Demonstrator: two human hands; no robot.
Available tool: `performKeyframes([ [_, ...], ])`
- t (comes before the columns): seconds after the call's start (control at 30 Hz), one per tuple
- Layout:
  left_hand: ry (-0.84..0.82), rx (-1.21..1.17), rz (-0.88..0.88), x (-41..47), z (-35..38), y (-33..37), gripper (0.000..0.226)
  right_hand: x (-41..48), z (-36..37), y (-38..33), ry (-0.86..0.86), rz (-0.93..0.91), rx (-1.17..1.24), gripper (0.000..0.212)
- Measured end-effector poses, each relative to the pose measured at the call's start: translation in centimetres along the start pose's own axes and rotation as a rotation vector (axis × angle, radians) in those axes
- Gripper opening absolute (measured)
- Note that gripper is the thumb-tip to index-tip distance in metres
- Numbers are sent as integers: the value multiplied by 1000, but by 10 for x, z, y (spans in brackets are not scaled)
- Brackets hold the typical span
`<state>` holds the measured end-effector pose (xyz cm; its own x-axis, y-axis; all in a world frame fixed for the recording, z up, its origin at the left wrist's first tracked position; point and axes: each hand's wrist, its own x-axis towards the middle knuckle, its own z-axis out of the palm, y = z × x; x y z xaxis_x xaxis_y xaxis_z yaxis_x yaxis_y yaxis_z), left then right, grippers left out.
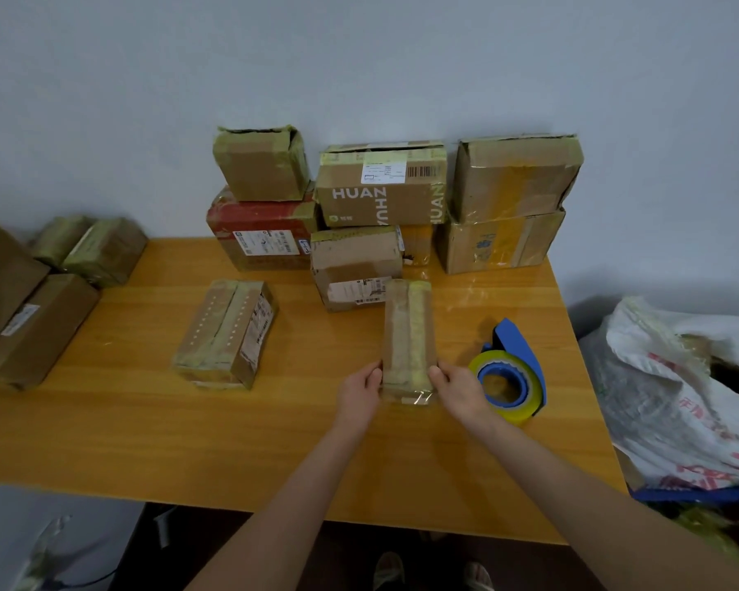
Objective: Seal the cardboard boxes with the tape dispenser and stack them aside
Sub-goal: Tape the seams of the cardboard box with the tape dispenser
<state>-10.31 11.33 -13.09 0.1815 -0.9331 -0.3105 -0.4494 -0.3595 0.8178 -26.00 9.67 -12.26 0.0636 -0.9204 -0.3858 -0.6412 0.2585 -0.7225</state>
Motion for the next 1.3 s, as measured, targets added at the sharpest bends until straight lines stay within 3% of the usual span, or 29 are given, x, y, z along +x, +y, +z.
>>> performKeyframes([
  [0.13,110,-15,104,-10,-8,-15,30,-11,-14,18,61,-39,-55,54],
  [0.23,50,-65,84,-14,-6,-21,15,-18,-12,24,45,-86,21,68],
  [0.4,56,-103,47,-12,2,-16,21,-16,-1,20,99,-145,79,66],
  [0.53,94,140,100,-3,-1,-17,26,-15,-4,14,98,-180,-129,64],
  [0.6,88,318,203,1,-3,-14,43,-11,-8,8,108,-218,-381,64],
  [0.7,-10,484,361,8,-1,-9,94,-4,-8,2,85,-254,-566,70],
  [0.77,-62,563,393,13,-1,-8,101,0,-4,3,61,-278,-593,66],
  [0.97,-62,542,403,18,-7,-15,94,12,-1,17,-10,-354,-485,55],
  [1.1,-184,468,337,20,-17,-14,89,14,-12,19,-109,-327,-309,65],
  [1.3,-140,422,211,21,-7,-8,54,15,-5,19,-84,-333,-318,54],
])
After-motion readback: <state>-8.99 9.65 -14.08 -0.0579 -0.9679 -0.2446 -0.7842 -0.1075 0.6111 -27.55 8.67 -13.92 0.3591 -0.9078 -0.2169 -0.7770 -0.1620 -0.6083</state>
